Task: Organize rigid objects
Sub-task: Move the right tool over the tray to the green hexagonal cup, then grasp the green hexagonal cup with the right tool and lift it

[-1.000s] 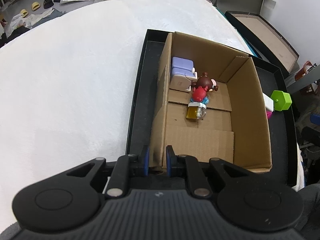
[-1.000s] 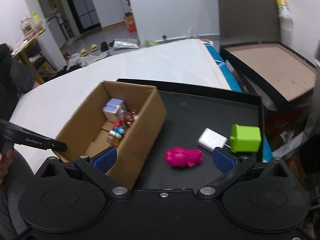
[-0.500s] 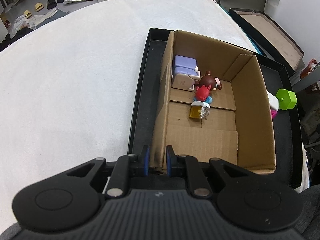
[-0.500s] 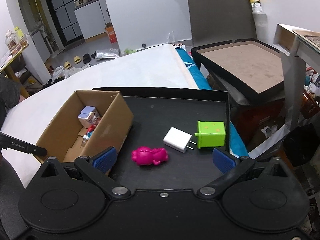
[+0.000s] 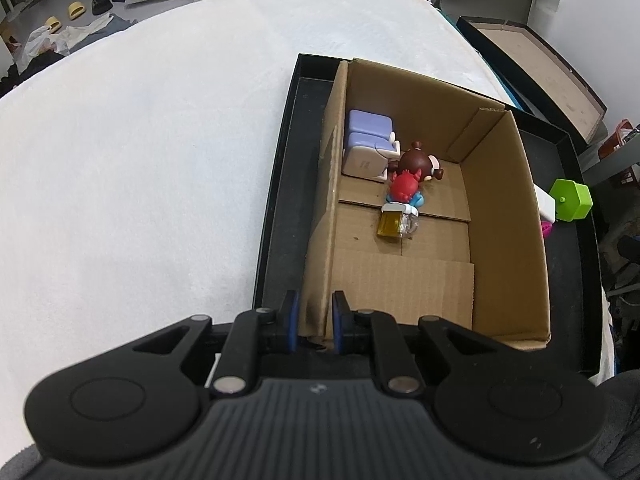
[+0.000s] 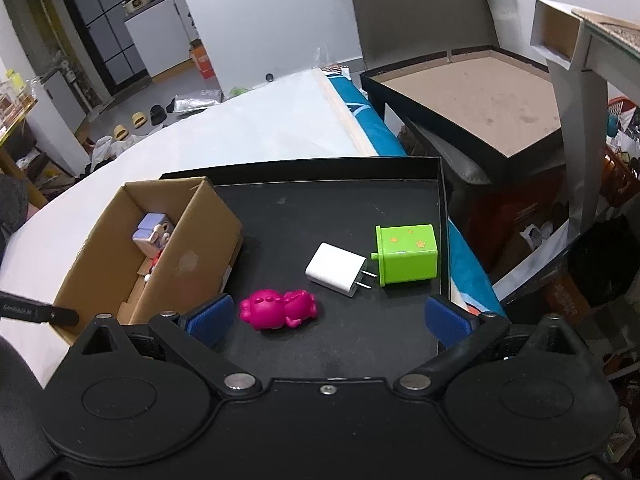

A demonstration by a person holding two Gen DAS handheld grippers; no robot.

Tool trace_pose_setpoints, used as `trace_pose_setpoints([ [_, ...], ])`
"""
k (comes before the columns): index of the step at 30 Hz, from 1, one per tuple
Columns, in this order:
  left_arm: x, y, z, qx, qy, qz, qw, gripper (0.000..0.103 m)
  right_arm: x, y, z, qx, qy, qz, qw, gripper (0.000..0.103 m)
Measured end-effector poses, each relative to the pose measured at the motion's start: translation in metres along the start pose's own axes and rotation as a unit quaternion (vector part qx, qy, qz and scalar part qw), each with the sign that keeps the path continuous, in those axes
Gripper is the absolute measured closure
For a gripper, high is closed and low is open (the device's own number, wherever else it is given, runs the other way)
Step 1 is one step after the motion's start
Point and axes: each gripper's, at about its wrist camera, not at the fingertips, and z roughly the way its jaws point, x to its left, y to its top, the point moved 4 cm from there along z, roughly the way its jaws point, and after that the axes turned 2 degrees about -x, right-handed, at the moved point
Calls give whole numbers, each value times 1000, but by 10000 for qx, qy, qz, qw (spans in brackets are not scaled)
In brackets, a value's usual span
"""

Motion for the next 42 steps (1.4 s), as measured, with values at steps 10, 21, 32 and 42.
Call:
trace_pose_setpoints([
  [10, 1, 2, 0, 6, -118, -55, 9999, 89, -12, 12, 27, -74, -366, 79, 9993, 17],
  [21, 3, 4, 5, 51, -193, -168, 9997, 89, -12, 25, 53, 2, -708, -638, 9954, 26],
  [32, 2, 6, 10, 96, -176, -183, 9996, 89, -17, 37, 69, 26, -972, -1048, 9897, 27],
  [42, 3, 6, 10, 97, -183, -200, 9996, 88, -22, 39, 88, 420, -1022, -1199, 9866, 54],
])
